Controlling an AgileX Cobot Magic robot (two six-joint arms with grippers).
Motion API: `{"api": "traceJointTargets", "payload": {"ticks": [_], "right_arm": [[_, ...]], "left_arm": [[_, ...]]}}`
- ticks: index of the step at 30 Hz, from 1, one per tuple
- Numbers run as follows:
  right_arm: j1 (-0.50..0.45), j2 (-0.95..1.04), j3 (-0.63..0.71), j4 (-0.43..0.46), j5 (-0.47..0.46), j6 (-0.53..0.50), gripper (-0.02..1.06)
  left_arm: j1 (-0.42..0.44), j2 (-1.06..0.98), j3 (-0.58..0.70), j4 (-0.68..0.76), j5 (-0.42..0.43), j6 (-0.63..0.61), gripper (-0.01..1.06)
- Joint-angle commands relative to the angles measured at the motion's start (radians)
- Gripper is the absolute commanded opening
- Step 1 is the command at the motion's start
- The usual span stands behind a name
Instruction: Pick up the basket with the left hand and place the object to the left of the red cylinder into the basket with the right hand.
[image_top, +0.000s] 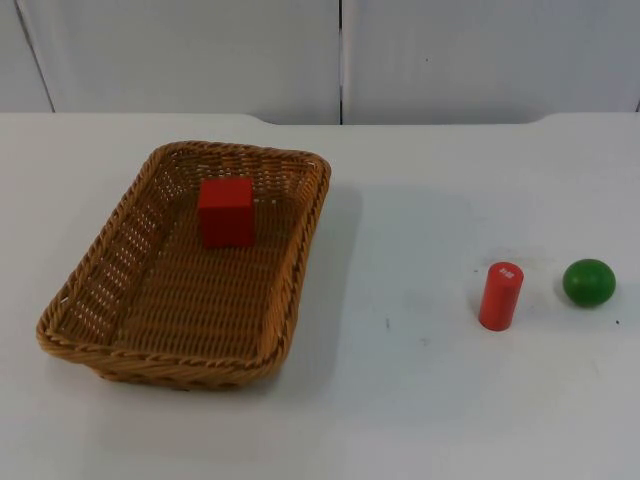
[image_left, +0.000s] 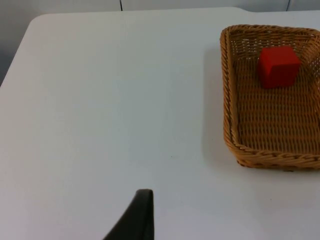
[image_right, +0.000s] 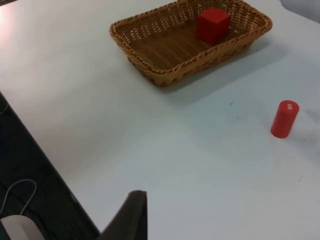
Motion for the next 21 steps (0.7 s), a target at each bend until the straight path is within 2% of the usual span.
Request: {"api": "traceJointTargets", "payload": {"ticks": [1,21], "right_arm": [[0.000,-0.004,0.002,-0.004,-0.002,-0.005,1.05],[0.000,-0.004,0.002,-0.007,-0.002,-0.001,1.05]], "left_arm": [[-0.006,-0.003,0.005,0.003,-0.010,-0.002,1.05],[-0.006,-0.003,0.005,0.003,-0.010,-0.002,1.05]]}}
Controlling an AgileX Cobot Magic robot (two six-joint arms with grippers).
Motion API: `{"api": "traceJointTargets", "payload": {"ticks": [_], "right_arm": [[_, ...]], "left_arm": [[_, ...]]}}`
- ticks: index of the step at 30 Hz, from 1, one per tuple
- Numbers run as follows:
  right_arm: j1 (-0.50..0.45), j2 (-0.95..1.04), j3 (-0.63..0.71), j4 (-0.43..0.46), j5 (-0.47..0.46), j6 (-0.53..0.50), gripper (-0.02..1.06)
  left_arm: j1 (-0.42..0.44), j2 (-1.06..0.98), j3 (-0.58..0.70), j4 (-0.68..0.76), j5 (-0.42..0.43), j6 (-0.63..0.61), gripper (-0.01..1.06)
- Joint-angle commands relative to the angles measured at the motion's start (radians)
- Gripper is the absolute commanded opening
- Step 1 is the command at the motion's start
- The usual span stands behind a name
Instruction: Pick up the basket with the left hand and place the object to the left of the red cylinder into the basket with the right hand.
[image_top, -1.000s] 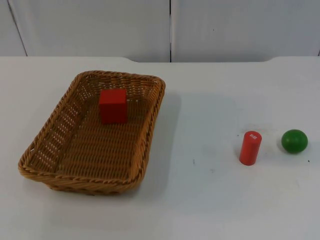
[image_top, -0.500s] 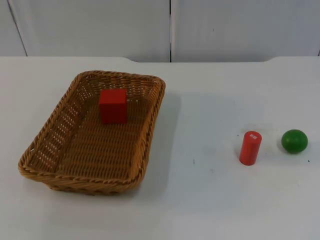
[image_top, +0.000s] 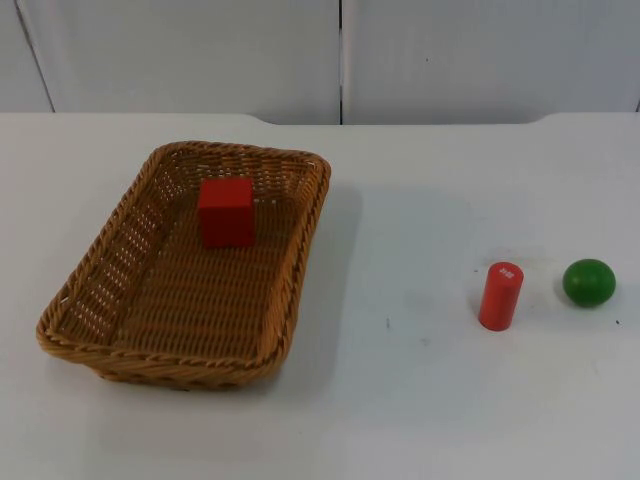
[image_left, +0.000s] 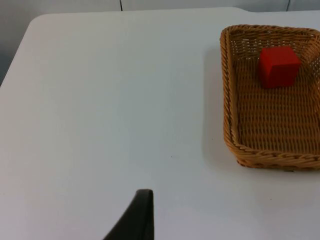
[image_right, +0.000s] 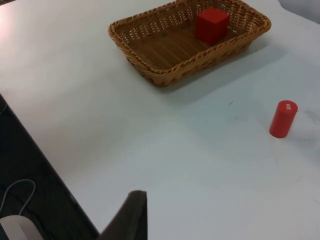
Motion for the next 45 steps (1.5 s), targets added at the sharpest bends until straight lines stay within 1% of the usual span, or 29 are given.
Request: {"api": "traceJointTargets", "payload": {"ticks": [1,23,25,26,27,31,32,37,39,43,45], "right_arm": [[0.000,-0.004,0.002,-0.005,-0.003,-0.001,1.05],[-0.006,-0.004,0.002,-0.005,-0.003,-0.001,1.05],[-0.048,-0.004,0.002,-0.005,-0.003,0.002,1.05],[-0.048,-0.004,0.002,-0.005,-0.003,0.002,1.05],[-0.069,-0.004,0.002,-0.005,-0.003,0.002,1.05],[-0.173,-0.004,0.002,-0.005,-0.003,0.002,1.05],[-0.173,-0.004,0.002,-0.005,-0.003,0.002,1.05],[-0.273,-0.004,0.002,-0.003,-0.003,0.002,1.05],[-0.282,-0.004,0.002,-0.003,-0.003,0.002,1.05],[-0.363,-0.004,0.002,-0.003,-0.003,0.002,1.05],[-0.378,-0.004,0.002,-0.003,-0.003,0.002,1.05]], "left_arm": [[-0.006,-0.003,0.005,0.003,-0.010,-0.002,1.05],[-0.006,-0.003,0.005,0.003,-0.010,-0.002,1.05],[-0.006,-0.003,0.005,0.003,-0.010,-0.002,1.05],[-0.006,-0.003,0.005,0.003,-0.010,-0.002,1.05],[-0.006,-0.003,0.005,0.003,-0.010,-0.002,1.05],[-0.008,-0.003,0.005,0.003,-0.010,-0.002,1.05],[-0.008,-0.003,0.005,0.003,-0.010,-0.002,1.05],[-0.008,-0.003,0.005,0.003,-0.010,-0.002,1.05],[-0.008,-0.003,0.005,0.003,-0.010,-0.002,1.05],[-0.008,-0.003,0.005,0.003,-0.010,-0.002,1.05],[-0.008,-0.003,0.005,0.003,-0.010,-0.002,1.05]]}}
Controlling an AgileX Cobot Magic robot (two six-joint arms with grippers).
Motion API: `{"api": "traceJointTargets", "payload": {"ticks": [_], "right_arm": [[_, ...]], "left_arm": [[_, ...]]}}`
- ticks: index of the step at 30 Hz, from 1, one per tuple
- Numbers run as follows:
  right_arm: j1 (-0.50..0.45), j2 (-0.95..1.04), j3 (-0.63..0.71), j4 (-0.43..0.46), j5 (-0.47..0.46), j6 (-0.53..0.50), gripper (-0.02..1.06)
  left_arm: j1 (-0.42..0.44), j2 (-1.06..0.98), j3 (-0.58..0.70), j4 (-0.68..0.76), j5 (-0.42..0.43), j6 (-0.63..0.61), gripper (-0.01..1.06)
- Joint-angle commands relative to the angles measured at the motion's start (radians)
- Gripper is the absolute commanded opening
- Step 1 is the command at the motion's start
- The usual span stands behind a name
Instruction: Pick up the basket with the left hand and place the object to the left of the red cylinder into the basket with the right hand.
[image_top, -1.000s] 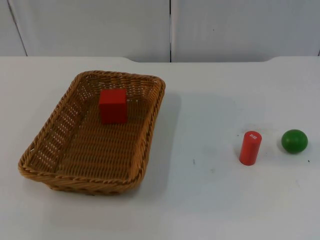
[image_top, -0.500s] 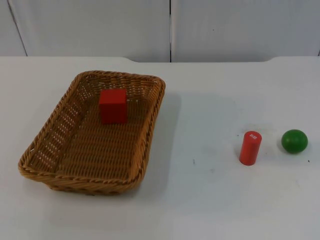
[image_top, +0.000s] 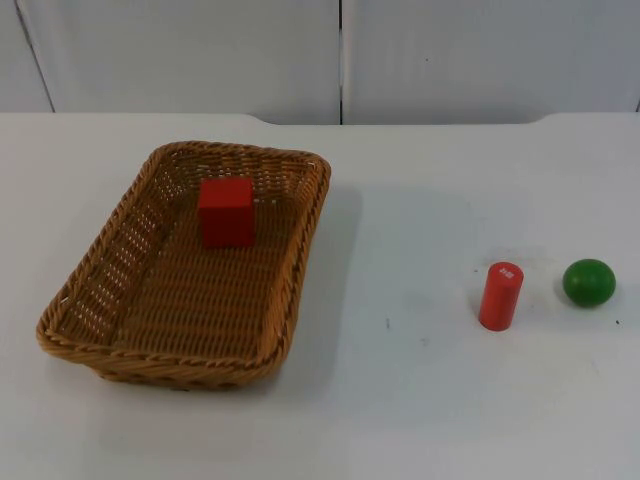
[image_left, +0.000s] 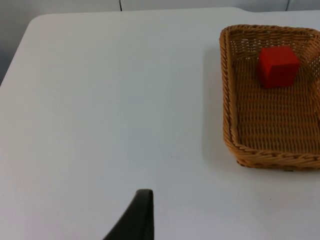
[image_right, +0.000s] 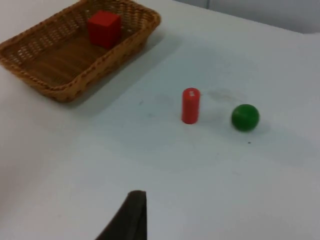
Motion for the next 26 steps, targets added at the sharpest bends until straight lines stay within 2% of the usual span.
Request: {"api": "traceJointTargets", "payload": {"ticks": [1,10,15,19,26], "right_arm": [[-0.033,-0.004,0.002,-0.001,-0.003,-0.002,1.05],[-0.214,-0.004,0.002,-0.001,-0.003,-0.002,1.05],[-0.276,-0.004,0.002,-0.001,-0.003,-0.002,1.05],[-0.376,-0.004,0.002,-0.001,-0.003,-0.002,1.05],[-0.474,-0.004,0.002,-0.001,-0.003,-0.002,1.05]], "left_arm": [[-0.006,-0.003,0.005,0.003,-0.010,-0.002,1.05],[-0.003,-0.003,0.005,0.003,-0.010,-0.002,1.05],[-0.003,-0.003,0.005,0.003,-0.010,-0.002,1.05],[-0.003,-0.003,0.005,0.005,-0.010,-0.002,1.05],[-0.003,-0.003,0.005,0.005,-0.010,-0.002,1.05]]}}
